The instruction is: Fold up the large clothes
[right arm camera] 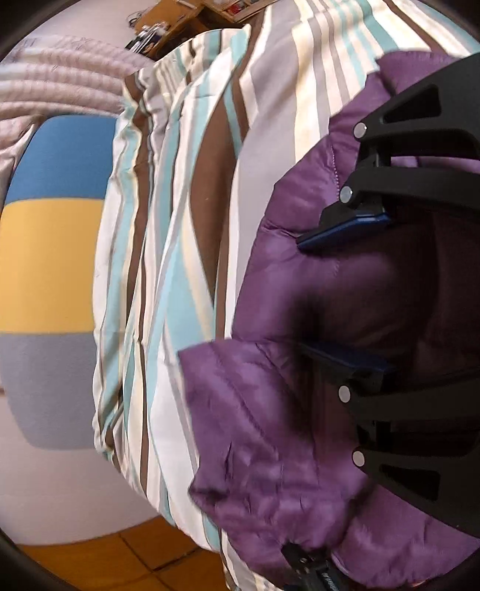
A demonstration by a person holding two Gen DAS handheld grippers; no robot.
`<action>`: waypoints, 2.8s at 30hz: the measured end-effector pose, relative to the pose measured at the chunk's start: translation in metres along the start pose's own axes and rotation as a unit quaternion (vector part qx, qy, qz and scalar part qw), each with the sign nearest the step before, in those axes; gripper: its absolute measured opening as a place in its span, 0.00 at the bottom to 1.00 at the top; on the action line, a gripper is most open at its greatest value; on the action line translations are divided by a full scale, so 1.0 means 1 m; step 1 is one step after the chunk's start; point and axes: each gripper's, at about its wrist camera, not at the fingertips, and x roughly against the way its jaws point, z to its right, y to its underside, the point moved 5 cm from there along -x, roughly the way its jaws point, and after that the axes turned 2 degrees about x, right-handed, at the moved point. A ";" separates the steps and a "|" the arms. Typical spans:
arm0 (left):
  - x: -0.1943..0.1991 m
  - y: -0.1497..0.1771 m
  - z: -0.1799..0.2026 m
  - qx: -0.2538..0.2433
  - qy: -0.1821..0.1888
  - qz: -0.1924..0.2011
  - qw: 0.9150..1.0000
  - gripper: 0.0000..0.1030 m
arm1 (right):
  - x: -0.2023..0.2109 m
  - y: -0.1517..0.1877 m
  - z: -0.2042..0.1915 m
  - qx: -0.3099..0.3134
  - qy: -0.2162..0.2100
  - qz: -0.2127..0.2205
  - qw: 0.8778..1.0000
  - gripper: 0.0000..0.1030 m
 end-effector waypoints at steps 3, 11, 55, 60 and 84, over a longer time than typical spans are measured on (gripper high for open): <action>0.001 0.003 -0.007 0.016 -0.049 0.012 0.999 0.97 | -0.002 0.002 0.002 -0.005 0.047 0.016 0.999 0.48; -0.008 0.001 -0.012 0.035 -0.067 0.004 0.997 0.97 | -0.016 -0.006 0.005 -0.011 0.066 0.023 0.997 0.49; 0.181 0.212 -0.100 0.058 0.176 -0.007 0.983 0.97 | 0.234 0.204 0.031 0.011 -0.071 0.007 0.997 0.85; 0.199 0.241 -0.115 0.022 0.160 -0.006 0.987 0.97 | 0.250 0.237 0.051 0.010 -0.076 -0.013 0.997 0.85; 0.226 0.303 -0.138 -0.023 0.189 -0.016 0.982 0.97 | 0.286 0.345 0.066 0.030 -0.184 -0.095 0.978 0.48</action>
